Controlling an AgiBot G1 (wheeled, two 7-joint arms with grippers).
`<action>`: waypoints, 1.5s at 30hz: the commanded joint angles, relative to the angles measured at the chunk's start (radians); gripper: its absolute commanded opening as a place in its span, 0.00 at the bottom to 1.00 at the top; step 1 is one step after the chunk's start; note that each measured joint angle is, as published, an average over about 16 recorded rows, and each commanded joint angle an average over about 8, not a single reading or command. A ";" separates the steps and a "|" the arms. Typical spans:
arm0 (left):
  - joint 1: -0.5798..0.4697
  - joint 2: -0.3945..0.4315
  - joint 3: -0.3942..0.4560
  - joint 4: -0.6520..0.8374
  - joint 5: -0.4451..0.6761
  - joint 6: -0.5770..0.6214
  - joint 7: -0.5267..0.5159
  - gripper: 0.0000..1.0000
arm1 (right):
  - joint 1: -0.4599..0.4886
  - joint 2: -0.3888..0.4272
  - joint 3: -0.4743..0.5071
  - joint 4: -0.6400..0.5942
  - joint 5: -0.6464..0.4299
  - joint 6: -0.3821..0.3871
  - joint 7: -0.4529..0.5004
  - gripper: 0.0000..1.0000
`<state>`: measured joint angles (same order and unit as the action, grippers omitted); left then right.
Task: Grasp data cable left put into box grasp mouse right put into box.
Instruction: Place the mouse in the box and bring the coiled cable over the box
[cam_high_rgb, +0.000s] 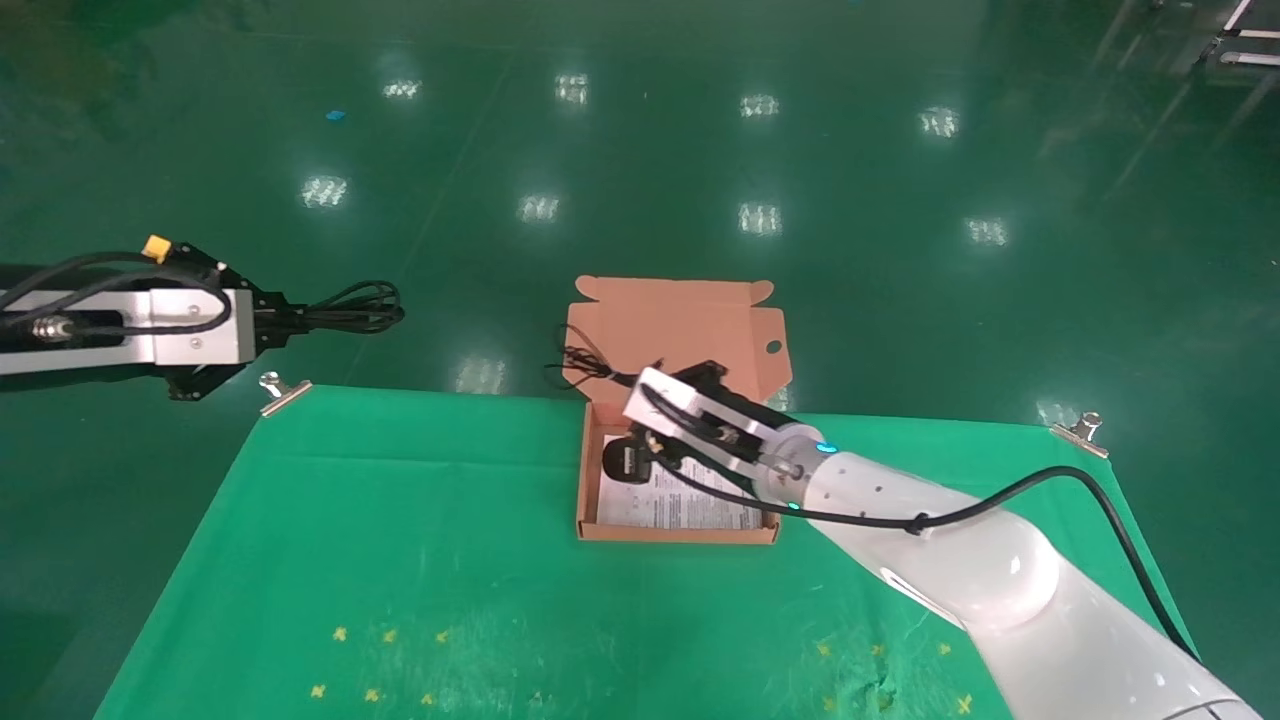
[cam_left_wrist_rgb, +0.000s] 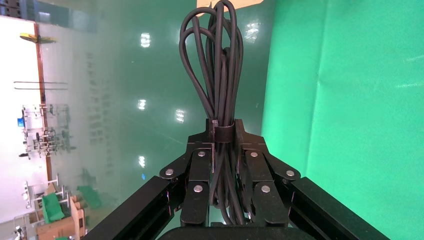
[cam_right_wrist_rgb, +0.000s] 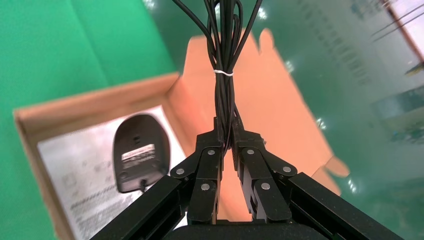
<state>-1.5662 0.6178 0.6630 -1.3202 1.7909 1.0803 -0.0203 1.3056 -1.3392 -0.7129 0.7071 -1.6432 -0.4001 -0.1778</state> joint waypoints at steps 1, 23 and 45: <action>0.000 0.000 0.000 0.000 0.000 0.000 0.000 0.00 | -0.007 -0.002 0.001 -0.032 0.010 0.021 0.024 0.41; 0.056 0.188 0.054 0.027 0.067 -0.120 0.041 0.00 | -0.019 0.088 -0.010 0.032 0.026 0.001 0.067 1.00; 0.127 0.663 0.180 0.445 0.150 -0.429 0.348 0.00 | -0.145 0.540 0.049 0.483 -0.115 0.010 0.340 1.00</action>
<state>-1.4431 1.2694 0.8447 -0.8872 1.9315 0.6565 0.3265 1.1643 -0.8079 -0.6636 1.1788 -1.7608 -0.3913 0.1609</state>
